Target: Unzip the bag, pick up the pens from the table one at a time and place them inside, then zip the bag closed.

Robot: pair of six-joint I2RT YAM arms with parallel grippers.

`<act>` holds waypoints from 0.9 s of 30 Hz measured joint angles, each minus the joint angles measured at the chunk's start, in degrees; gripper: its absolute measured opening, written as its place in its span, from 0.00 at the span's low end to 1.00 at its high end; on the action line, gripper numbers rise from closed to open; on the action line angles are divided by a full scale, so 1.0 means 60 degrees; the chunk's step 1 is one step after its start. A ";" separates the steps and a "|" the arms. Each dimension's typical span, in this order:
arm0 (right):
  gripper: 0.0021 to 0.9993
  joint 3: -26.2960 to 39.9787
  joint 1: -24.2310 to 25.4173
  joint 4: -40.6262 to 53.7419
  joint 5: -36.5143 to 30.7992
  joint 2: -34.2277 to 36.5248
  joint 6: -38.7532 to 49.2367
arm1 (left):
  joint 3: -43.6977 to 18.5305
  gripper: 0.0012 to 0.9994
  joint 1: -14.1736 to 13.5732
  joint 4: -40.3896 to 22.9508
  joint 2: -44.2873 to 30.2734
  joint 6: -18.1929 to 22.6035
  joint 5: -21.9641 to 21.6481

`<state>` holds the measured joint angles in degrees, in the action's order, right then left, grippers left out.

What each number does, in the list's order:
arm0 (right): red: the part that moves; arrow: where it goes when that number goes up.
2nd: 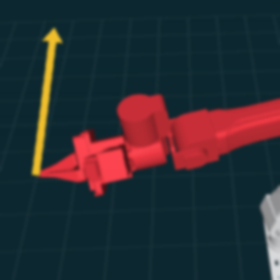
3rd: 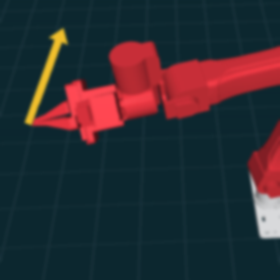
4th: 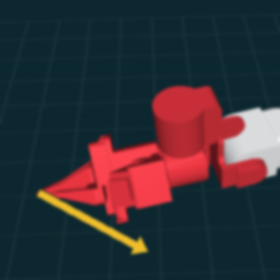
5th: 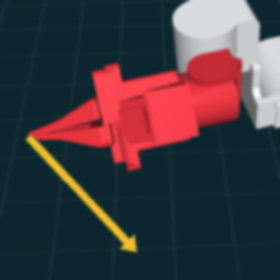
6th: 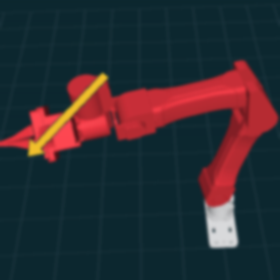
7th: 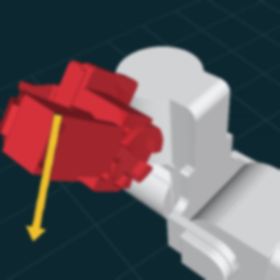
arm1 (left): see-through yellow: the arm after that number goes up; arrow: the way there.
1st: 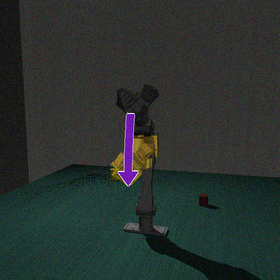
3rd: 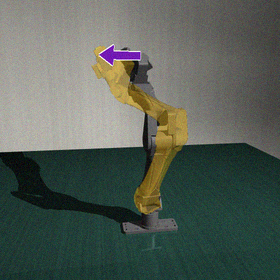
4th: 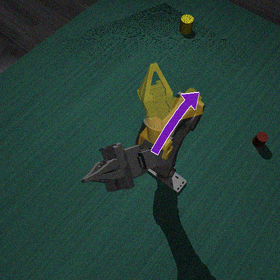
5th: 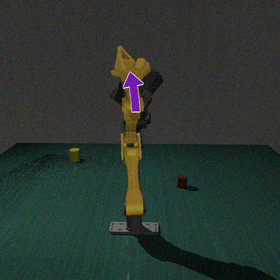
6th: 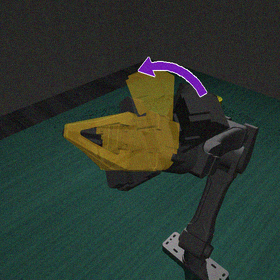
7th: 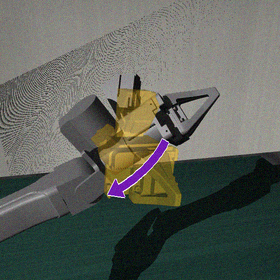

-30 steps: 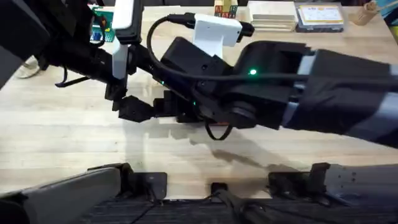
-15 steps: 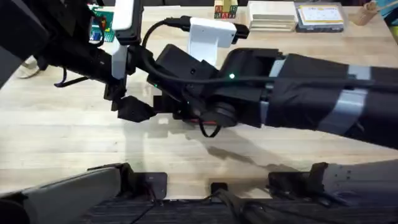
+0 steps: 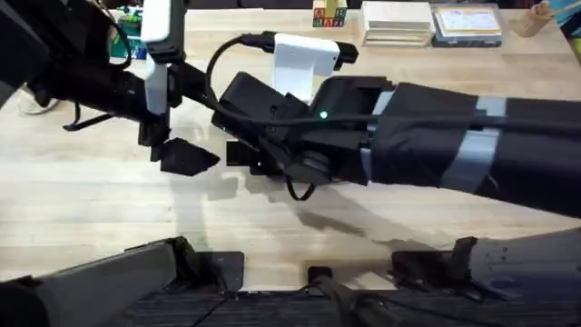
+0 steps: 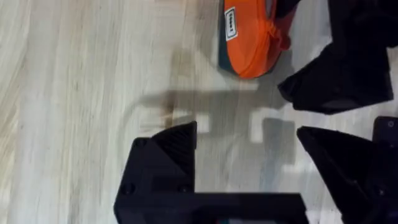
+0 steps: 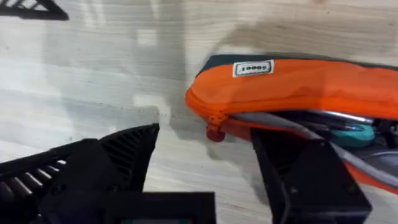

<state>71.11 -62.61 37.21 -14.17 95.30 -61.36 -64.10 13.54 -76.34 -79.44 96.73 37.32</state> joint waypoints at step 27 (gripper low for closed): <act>0.11 0.0000 0.0000 -0.0177 -0.0239 0.0308 -0.0093 | 0.0000 0.99 0.0590 -0.0033 0.0000 0.0495 0.0036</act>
<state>71.11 -62.61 36.15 -15.61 97.14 -61.92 -64.10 17.08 -76.53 -79.44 99.70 37.54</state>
